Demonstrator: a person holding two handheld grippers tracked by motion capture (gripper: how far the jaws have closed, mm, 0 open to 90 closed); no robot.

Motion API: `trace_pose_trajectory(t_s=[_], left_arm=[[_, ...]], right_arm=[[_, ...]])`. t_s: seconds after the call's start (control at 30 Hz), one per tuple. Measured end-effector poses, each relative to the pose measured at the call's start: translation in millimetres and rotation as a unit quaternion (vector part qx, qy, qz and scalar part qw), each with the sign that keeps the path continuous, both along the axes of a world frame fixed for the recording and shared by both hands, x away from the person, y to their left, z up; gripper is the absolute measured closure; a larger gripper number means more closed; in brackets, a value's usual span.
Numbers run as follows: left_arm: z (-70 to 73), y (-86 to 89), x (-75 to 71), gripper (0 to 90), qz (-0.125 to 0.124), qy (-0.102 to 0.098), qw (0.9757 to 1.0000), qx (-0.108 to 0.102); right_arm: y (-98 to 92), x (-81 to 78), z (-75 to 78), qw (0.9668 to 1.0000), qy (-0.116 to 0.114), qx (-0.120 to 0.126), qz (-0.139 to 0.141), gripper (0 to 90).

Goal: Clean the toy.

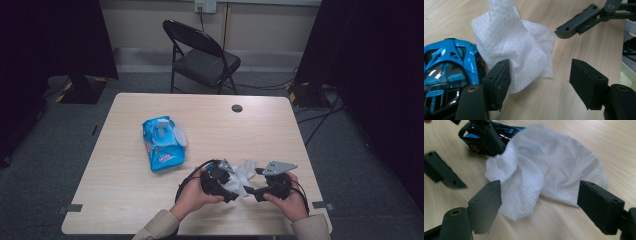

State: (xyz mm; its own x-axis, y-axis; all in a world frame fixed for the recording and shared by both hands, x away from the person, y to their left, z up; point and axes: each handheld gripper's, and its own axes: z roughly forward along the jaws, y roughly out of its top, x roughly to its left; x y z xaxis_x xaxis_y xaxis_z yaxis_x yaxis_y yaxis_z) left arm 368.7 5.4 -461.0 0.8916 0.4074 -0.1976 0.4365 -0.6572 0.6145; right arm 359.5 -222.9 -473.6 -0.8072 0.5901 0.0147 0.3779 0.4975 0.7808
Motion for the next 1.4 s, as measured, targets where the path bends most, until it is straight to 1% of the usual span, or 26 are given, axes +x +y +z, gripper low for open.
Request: trace_pose_trajectory(t_s=[0.07,0.17,0.23,0.33,0.4,0.43,0.5,0.53,0.57,0.6,0.63,0.67,0.7,0.77,0.8,0.83,0.87,0.93,1.0,1.13,1.2,1.33,1.4], left_arm=[[-1.2,-0.8,-0.2,33.2,-0.002,0.004,1.0,0.0],[-2.1,-1.4,-0.5,33.3,-0.009,0.005,0.9999,0.002],[-2.3,-1.7,-1.3,33.3,-0.009,0.005,0.9999,0.002],[-2.6,-1.6,-2.4,33.3,-0.009,0.005,0.9999,0.001],[-3.4,-1.8,-3.2,33.3,-0.006,0.009,0.9999,-0.003],[-4.0,-1.7,-3.4,33.3,-0.006,0.009,0.9999,-0.003],[-4.8,-1.2,-3.2,33.3,-0.008,0.008,0.9999,0.0],[-4.9,-0.8,-3.3,33.3,-0.008,0.007,0.9999,0.0],[-5.3,-0.1,-3.4,33.3,-0.007,0.006,1.0,-0.002],[-5.4,0.4,-3.6,33.3,-0.006,0.007,1.0,-0.003],[-5.1,1.5,-3.8,33.3,-0.005,0.007,1.0,-0.002],[-4.6,3.2,-3.4,33.0,-0.008,0.003,1.0,0.0],[-4.3,4.3,-3.7,32.0,-0.002,0.004,1.0,-0.003],[-2.6,8.2,-3.2,30.6,0.002,-0.001,1.0,-0.006],[-1.5,10.3,-3.0,29.3,0.005,-0.003,0.9999,-0.009],[-0.2,12.5,-2.9,27.2,0.006,-0.007,0.9999,-0.013],[1.1,15.2,-2.7,27.0,0.007,-0.01,0.9998,-0.014],[3.9,20.7,-2.0,25.8,0.011,-0.016,0.9998,-0.01],[6.5,26.9,-1.7,25.2,0.018,-0.025,0.9995,-0.009],[12.2,40.7,-0.3,23.2,0.027,-0.041,0.9988,-0.007],[14.7,47.2,0.1,21.3,0.033,-0.048,0.9983,-0.006],[17.4,61.8,0.2,19.3,0.047,-0.053,0.9975,-0.008],[17.6,69.6,-0.3,18.4,0.051,-0.055,0.9971,-0.011]], right_arm=[[3.1,2.0,0.8,1.0,-0.003,-0.003,0.002,22.0],[7.9,5.4,-1.7,1.0,0.001,-0.001,0.004,24.8],[13.1,8.2,-3.8,0.9999,-0.002,-0.009,0.006,25.3],[20.1,12.9,-9.8,0.9998,0.008,-0.015,0.004,28.1],[23.9,14.4,-14.6,0.9997,0.012,-0.02,0.004,29.3],[26.0,14.7,-16.3,0.9997,0.011,-0.023,0.004,31.3],[29.2,14.7,-18.1,0.9993,0.007,-0.037,-0.001,33.9],[29.7,14.9,-18.6,0.9994,0.007,-0.035,-0.002,36.4],[29.5,15.0,-18.9,0.9995,0.009,-0.03,-0.001,42.5],[29.2,15.2,-19.2,0.9994,0.013,-0.031,0.002,46.5],[29.1,15.0,-20.1,0.9994,0.012,-0.034,0.0,47.0],[28.6,15.0,-21.4,0.9992,0.011,-0.039,-0.002,49.7],[28.3,14.8,-23.3,0.9989,0.014,-0.044,-0.005,52.8],[27.7,14.5,-26.4,0.9991,0.021,-0.037,-0.005,56.0],[27.3,14.4,-26.3,0.9991,0.022,-0.035,-0.004,58.9],[27.0,14.4,-25.7,0.999,0.027,-0.035,-0.002,65.8],[26.9,14.4,-25.2,0.9989,0.033,-0.034,0.001,68.9],[26.6,14.1,-25.6,0.999,0.034,-0.03,-0.001,71.1],[26.2,13.5,-25.0,0.9987,0.042,-0.029,-0.005,75.1],[26.0,12.8,-23.8,0.9982,0.051,-0.031,-0.008,78.5],[26.1,12.1,-23.9,0.9982,0.051,-0.03,-0.009,79.8],[24.9,11.3,-24.5,0.9982,0.054,-0.024,-0.011,83.3],[25.5,10.9,-24.0,0.9981,0.055,-0.027,-0.01,84.4]])
